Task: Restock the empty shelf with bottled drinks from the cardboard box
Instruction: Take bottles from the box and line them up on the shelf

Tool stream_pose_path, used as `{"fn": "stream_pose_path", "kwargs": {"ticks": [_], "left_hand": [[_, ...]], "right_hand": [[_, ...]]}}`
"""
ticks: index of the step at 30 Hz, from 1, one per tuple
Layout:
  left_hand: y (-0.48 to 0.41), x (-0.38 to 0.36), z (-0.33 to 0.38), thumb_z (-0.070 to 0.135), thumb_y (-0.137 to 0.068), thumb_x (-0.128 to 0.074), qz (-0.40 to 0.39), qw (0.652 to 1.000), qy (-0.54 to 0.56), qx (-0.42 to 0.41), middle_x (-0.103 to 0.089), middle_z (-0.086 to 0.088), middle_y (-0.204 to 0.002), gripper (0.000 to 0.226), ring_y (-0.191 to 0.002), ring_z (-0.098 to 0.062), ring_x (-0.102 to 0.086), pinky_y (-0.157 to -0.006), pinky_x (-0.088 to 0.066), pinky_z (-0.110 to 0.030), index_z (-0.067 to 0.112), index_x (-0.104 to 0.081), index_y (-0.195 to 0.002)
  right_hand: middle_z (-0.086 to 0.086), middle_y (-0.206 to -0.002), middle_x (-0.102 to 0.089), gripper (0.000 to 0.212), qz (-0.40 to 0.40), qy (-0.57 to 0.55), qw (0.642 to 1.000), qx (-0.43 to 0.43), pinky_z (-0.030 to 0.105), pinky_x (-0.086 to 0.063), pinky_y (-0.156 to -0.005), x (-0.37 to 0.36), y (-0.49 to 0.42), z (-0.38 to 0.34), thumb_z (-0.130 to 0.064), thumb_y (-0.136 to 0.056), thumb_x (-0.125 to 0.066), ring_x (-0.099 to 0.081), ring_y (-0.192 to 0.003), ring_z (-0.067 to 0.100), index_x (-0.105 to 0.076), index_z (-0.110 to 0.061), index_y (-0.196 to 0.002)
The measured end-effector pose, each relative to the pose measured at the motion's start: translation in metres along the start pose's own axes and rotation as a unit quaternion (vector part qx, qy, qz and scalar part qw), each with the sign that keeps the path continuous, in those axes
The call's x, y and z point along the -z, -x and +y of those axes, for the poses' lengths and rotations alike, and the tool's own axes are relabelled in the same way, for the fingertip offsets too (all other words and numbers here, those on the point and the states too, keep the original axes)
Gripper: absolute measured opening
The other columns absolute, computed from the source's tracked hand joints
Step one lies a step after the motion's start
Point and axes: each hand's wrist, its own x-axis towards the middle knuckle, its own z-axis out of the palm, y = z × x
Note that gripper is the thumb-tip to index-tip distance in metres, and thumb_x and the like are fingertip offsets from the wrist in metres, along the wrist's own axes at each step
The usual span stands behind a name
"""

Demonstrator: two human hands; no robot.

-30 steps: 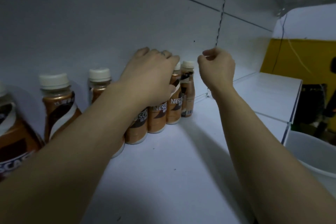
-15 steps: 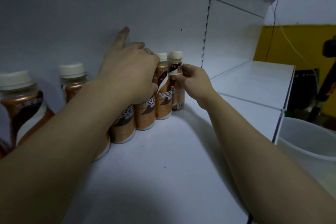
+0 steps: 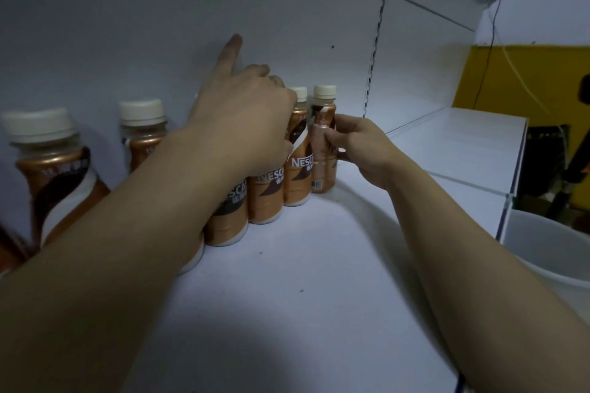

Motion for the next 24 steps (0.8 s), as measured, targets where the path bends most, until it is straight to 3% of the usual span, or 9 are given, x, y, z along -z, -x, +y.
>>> {"fn": "stream_pose_path", "kwargs": {"ticks": [6, 11, 14, 17, 19, 21, 24], "left_hand": [[0.000, 0.000, 0.001, 0.052, -0.087, -0.052, -0.019, 1.000, -0.019, -0.004, -0.049, -0.001, -0.145, 0.053, -0.142, -0.023, -0.029, -0.114, 0.011, -0.055, 0.026, -0.053, -0.134], [0.000, 0.001, 0.003, 0.052, -0.087, -0.052, -0.027, 0.999, -0.018, 0.000, -0.050, 0.000, -0.144, 0.051, -0.141, -0.022, -0.030, -0.115, 0.010, -0.054, 0.027, -0.055, -0.132], [0.000, 0.001, 0.002, 0.050, -0.087, -0.053, -0.027, 1.000, -0.014, 0.003, -0.052, 0.001, -0.142, 0.050, -0.140, -0.021, -0.031, -0.115, 0.009, -0.052, 0.027, -0.056, -0.130], [0.000, 0.001, 0.002, 0.048, -0.086, -0.055, -0.031, 0.999, -0.017, 0.002, -0.050, 0.000, -0.144, 0.051, -0.142, -0.021, -0.029, -0.115, 0.010, -0.052, 0.026, -0.054, -0.132], [0.000, 0.000, 0.002, 0.047, -0.085, -0.057, -0.032, 0.999, -0.018, -0.001, -0.050, 0.000, -0.143, 0.051, -0.142, -0.021, -0.029, -0.115, 0.010, -0.052, 0.026, -0.054, -0.131], [0.000, 0.001, 0.001, 0.047, -0.084, -0.058, -0.025, 1.000, -0.015, -0.002, -0.052, 0.000, -0.141, 0.052, -0.141, -0.022, -0.032, -0.115, 0.010, -0.052, 0.025, -0.056, -0.130], [0.000, 0.002, 0.001, 0.048, -0.083, -0.058, -0.024, 1.000, -0.012, 0.002, -0.051, -0.001, -0.142, 0.055, -0.141, -0.021, -0.031, -0.115, 0.010, -0.051, 0.025, -0.054, -0.132]], "right_hand": [[0.007, -0.099, -0.073, 0.035, 0.030, -0.006, 1.000, -0.003, 0.051, -0.054, -0.092, 0.000, 0.000, 0.006, -0.012, -0.088, -0.068, -0.070, -0.098, 0.027, -0.063, -0.011, -0.123], [0.003, -0.101, -0.073, 0.043, 0.092, 0.036, 0.995, 0.012, 0.039, -0.058, -0.083, -0.012, 0.004, 0.006, -0.026, -0.078, -0.080, -0.071, -0.091, 0.019, -0.064, -0.020, -0.118], [0.002, -0.106, -0.070, 0.047, 0.100, 0.051, 0.994, 0.019, 0.029, -0.056, -0.074, -0.016, 0.006, 0.004, -0.027, -0.080, -0.078, -0.068, -0.092, 0.018, -0.061, -0.019, -0.123], [0.003, -0.107, -0.070, 0.038, 0.082, 0.032, 0.996, 0.004, 0.039, -0.057, -0.085, -0.012, 0.007, 0.005, -0.028, -0.086, -0.072, -0.068, -0.097, 0.020, -0.063, -0.020, -0.122], [0.006, -0.103, -0.072, 0.025, 0.080, 0.021, 0.997, 0.005, 0.046, -0.055, -0.091, -0.008, 0.008, 0.003, -0.032, -0.096, -0.056, -0.068, -0.098, 0.024, -0.067, -0.018, -0.113], [0.003, -0.103, -0.071, 0.034, 0.078, 0.023, 0.997, -0.004, 0.043, -0.052, -0.093, -0.005, 0.009, 0.001, -0.033, -0.103, -0.040, -0.065, -0.102, 0.023, -0.068, -0.018, -0.114], [0.000, -0.104, -0.069, 0.030, 0.047, 0.029, 0.998, -0.014, 0.039, -0.055, -0.088, -0.005, 0.011, 0.000, -0.036, -0.103, -0.041, -0.064, -0.100, 0.021, -0.064, -0.024, -0.119]]}}
